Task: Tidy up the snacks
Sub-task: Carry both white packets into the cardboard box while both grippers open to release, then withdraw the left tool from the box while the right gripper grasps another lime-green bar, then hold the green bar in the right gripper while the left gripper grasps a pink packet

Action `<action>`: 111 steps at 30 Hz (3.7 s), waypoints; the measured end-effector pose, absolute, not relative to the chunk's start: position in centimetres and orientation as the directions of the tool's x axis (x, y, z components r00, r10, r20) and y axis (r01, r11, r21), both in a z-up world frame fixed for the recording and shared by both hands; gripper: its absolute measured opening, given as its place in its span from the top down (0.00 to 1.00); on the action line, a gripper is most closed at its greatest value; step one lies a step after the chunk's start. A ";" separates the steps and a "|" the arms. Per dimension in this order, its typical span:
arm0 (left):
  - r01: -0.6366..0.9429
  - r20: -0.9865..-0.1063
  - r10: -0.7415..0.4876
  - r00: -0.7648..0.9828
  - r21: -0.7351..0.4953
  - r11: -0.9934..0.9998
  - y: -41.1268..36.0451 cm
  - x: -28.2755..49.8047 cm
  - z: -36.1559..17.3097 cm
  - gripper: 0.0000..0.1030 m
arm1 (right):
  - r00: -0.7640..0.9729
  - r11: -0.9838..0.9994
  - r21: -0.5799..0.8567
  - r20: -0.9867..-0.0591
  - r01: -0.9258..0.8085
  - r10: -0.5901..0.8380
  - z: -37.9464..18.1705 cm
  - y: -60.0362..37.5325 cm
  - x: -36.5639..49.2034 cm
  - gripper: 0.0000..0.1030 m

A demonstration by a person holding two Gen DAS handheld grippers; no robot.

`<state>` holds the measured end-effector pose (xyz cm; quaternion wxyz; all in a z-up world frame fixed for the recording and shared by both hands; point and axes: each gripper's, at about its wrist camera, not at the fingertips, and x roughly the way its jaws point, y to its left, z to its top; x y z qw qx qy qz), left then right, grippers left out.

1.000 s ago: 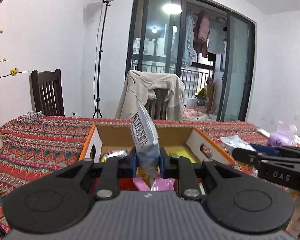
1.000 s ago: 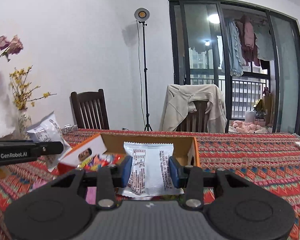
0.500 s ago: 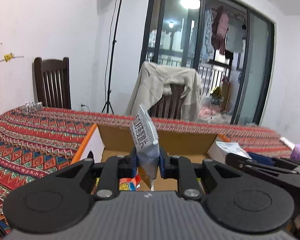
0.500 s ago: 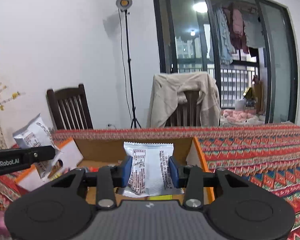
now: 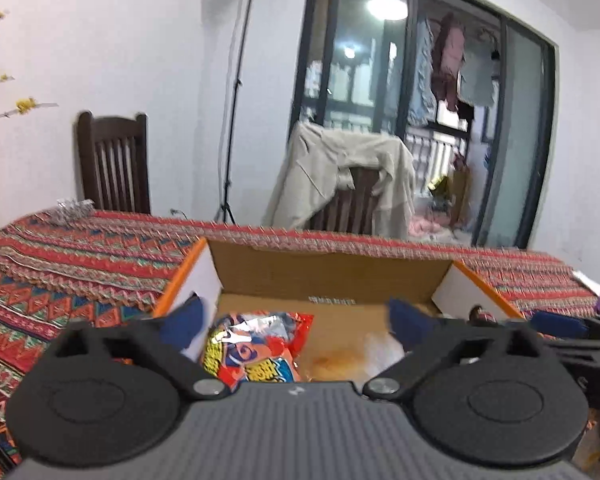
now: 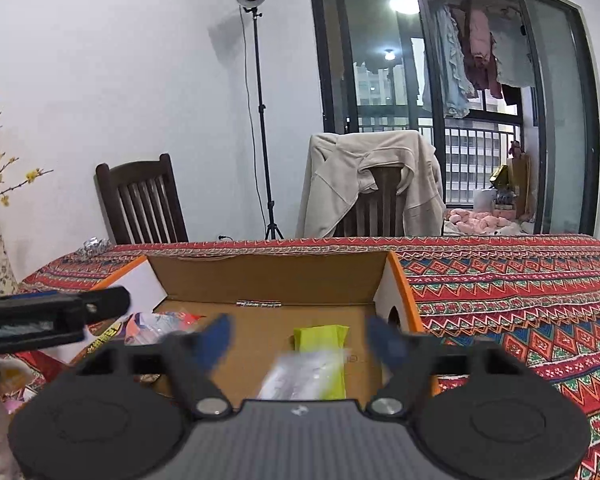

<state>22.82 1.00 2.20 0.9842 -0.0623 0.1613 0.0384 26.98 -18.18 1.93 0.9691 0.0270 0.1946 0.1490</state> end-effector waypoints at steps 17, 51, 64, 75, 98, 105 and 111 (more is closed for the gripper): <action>-0.116 -0.340 0.074 0.938 -0.105 0.988 0.8 22.8 2.4 0.00 | 0.887 0.962 0.118 -0.372 -0.247 0.273 2.2 -18.5 26.7 0.00; -0.091 -0.399 0.080 0.913 -0.010 0.996 4.6 7.8 0.7 0.00 | 0.829 0.933 0.004 -0.458 -0.359 0.321 2.5 -17.2 12.6 0.08; -0.118 -0.426 0.086 0.900 -0.048 0.992 7.3 6.4 -2.6 0.00 | 0.757 0.913 0.035 -0.547 -0.405 0.357 -1.0 -14.2 12.1 0.55; -0.099 -0.421 0.059 0.905 -0.073 0.992 7.3 6.2 -2.7 0.00 | 0.757 0.908 0.018 -0.546 -0.418 0.359 -1.6 -13.8 11.9 0.65; -0.117 -0.424 0.078 0.902 -0.067 0.991 7.1 6.1 -2.6 0.00 | 0.892 0.972 0.044 -0.390 -0.230 0.228 -0.5 -22.1 15.1 0.65; -0.105 -0.437 0.072 0.897 -0.051 0.993 7.5 7.3 -0.8 0.00 | 0.891 0.971 0.067 -0.387 -0.228 0.236 -0.8 -22.3 15.1 0.65; -0.039 -0.521 0.073 0.851 0.076 0.996 7.1 12.3 1.3 0.00 | 0.894 0.972 0.093 -0.381 -0.217 0.237 -0.8 -23.0 14.9 0.65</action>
